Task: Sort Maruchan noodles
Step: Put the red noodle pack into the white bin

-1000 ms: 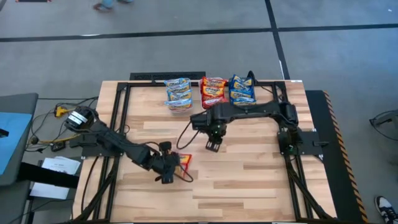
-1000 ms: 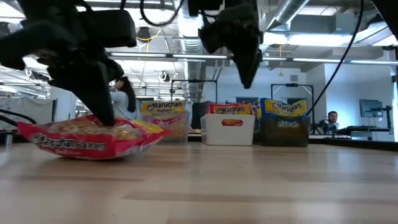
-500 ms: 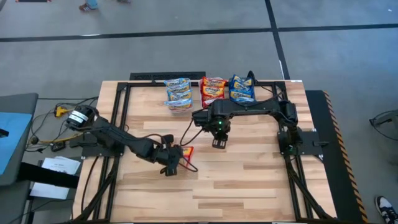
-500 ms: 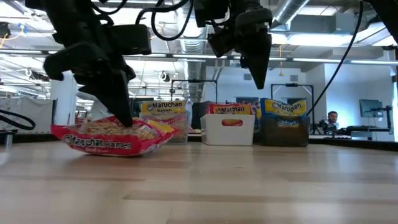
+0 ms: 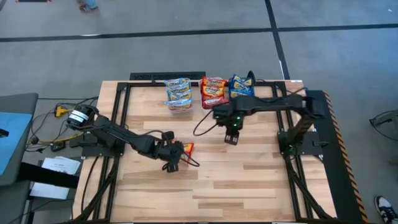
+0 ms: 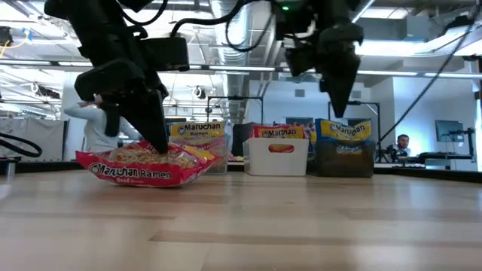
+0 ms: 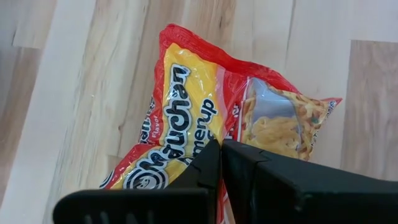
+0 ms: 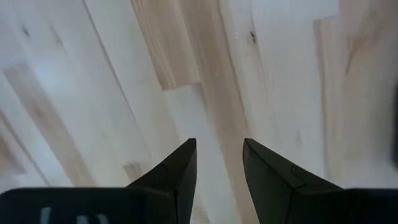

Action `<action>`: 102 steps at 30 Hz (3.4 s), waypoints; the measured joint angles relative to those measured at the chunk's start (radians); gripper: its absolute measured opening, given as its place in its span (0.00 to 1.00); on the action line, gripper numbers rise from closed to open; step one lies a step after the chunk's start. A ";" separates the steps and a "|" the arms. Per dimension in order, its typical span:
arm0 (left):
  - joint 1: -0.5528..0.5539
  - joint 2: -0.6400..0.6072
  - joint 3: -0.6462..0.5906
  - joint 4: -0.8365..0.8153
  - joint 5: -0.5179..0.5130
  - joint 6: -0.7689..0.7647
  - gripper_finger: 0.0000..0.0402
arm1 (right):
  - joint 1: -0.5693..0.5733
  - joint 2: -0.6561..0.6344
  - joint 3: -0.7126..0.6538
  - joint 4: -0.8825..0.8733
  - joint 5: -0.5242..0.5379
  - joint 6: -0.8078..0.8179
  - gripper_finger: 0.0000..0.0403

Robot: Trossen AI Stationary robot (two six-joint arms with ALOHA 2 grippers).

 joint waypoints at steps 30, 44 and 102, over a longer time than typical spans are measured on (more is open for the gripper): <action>0.031 0.000 0.001 0.192 -0.098 0.375 0.00 | -0.081 -0.142 -0.455 0.955 -0.333 0.271 0.39; 0.033 0.000 0.001 0.327 -0.136 0.558 0.00 | -0.096 -0.143 -0.456 1.122 -0.310 0.478 0.57; 0.067 -0.007 0.000 0.567 -0.269 0.699 0.00 | -0.001 -0.143 -0.455 1.174 -0.189 0.568 0.01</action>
